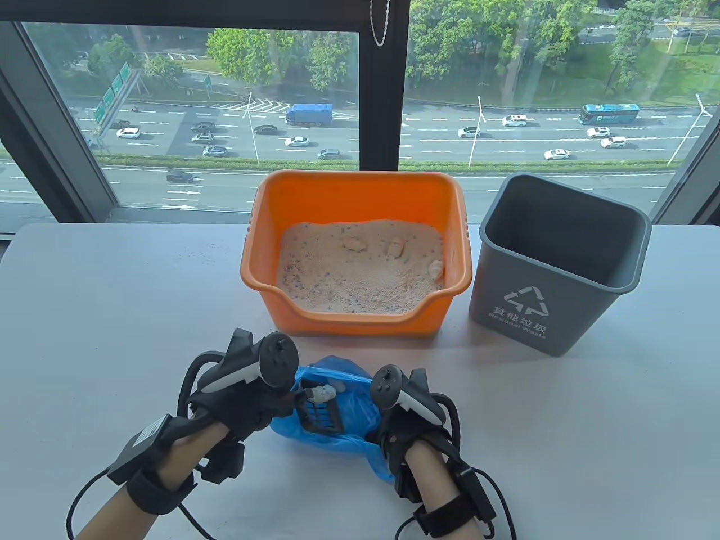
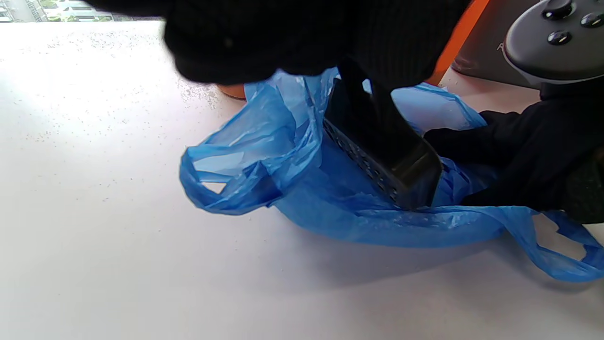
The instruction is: Scoop cat litter
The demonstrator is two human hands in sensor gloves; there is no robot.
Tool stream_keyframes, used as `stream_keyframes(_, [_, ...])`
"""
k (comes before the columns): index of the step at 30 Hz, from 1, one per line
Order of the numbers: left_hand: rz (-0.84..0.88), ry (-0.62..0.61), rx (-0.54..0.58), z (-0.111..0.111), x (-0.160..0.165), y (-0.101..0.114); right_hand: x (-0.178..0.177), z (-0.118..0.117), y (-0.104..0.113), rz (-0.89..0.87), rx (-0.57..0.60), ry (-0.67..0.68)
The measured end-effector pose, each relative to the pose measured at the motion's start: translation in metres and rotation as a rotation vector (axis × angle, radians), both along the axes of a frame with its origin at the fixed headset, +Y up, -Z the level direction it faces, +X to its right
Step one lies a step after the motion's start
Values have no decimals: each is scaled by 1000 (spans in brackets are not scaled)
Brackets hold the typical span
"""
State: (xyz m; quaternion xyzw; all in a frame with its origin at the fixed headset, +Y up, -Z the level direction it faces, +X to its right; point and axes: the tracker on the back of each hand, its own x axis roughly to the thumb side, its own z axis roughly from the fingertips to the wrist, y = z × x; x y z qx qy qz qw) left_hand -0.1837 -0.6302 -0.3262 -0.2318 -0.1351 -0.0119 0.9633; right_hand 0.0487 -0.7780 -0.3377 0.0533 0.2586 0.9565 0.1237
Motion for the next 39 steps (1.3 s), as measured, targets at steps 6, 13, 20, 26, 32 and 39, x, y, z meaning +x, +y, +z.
stream_keyframes(6, [36,26,51,2,-9,9,0,0,0,0,0,0])
stream_keyframes(13, [-24,1,34,-2,6,6,0,0,0,3,3,3])
stream_keyframes(20, [34,96,45,12,-30,16,0,0,-1,2,1,3])
stream_keyframes(26, [184,135,56,32,-66,33,0,0,-1,1,1,3])
stream_keyframes(32, [428,120,68,50,-92,50,-1,0,-1,1,1,3])
stream_keyframes(39, [521,147,159,30,-79,73,0,0,-1,-3,0,4])
